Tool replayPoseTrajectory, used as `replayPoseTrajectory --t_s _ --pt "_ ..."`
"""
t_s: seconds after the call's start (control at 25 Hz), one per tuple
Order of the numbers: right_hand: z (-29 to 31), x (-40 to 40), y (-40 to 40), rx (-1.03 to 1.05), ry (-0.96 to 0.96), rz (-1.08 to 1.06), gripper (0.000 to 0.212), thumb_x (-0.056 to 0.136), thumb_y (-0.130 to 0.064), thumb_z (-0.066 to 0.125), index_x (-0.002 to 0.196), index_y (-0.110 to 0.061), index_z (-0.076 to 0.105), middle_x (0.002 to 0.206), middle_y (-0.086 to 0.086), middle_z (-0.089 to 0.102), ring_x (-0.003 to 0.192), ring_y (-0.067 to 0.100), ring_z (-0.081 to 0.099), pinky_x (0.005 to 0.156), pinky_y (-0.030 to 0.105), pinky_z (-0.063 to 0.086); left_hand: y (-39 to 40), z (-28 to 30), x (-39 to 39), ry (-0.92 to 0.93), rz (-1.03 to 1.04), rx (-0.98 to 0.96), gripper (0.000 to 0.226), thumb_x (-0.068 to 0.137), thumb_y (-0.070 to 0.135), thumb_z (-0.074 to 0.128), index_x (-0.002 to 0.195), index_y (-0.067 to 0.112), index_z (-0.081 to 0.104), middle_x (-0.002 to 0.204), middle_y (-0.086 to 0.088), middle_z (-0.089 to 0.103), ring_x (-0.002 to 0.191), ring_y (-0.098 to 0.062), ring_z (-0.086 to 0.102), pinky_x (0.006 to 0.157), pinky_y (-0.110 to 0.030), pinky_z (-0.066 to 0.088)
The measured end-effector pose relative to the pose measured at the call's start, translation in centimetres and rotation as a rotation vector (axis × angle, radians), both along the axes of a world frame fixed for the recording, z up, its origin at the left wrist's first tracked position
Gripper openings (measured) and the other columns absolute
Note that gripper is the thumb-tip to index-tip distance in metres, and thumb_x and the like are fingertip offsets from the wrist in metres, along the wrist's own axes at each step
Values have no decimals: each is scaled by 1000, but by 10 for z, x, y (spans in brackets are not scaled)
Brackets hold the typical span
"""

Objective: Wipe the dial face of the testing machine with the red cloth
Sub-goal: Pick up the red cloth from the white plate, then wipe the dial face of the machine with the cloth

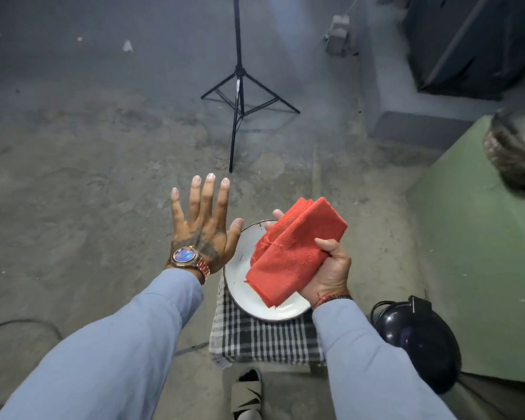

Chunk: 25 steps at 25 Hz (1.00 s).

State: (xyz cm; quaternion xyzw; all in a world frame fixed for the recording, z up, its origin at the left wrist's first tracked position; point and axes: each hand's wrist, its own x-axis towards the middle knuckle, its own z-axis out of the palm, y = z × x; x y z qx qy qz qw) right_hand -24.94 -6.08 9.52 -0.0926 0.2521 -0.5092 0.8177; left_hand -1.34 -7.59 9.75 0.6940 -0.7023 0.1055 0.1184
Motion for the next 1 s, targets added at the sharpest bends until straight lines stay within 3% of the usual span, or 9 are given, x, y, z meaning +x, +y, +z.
replayPoseTrajectory --t_s 0.16,0.36,0.6,0.76,0.88,1.0 --pt "77 -45 9 -194 -126 -87 82 84 -38 48 157 -2 56 172 29 40 148 54 50 120 69 45 -5 101 -50 -43 -68 -111 82 106 55 29 175 14 19 182 -18 21 169 -43 17 132 -75 6" --pt "194 -147 40 -427 -66 -200 70 92 -42 50 153 -11 64 173 28 41 163 52 30 127 70 33 15 233 -145 -39 -172 -256 81 106 58 27 175 15 21 182 -17 22 169 -43 17 132 -75 6" --pt "343 -305 131 -580 75 -510 62 95 -47 52 140 -12 76 172 23 45 157 48 46 112 65 55 56 378 -321 20 -480 -464 82 106 57 35 174 14 26 180 -18 28 168 -44 22 131 -76 11" --pt "424 -425 256 -615 200 -858 56 99 -43 51 137 -8 75 172 23 46 156 50 45 116 66 52 116 456 -462 158 -778 -518 84 105 60 31 175 16 22 182 -16 22 170 -42 16 132 -75 5" --pt "460 -491 362 -582 286 -1074 61 102 -47 44 127 -4 80 157 27 61 151 52 48 126 68 39 182 489 -563 242 -974 -562 83 106 60 38 175 17 24 182 -16 23 170 -42 17 132 -76 6" --pt "492 -556 499 -599 347 -1391 59 97 -49 50 120 -4 82 144 28 66 132 50 65 106 63 58 284 514 -674 335 -1211 -579 83 104 59 42 174 18 27 182 -16 24 169 -43 18 131 -76 7"
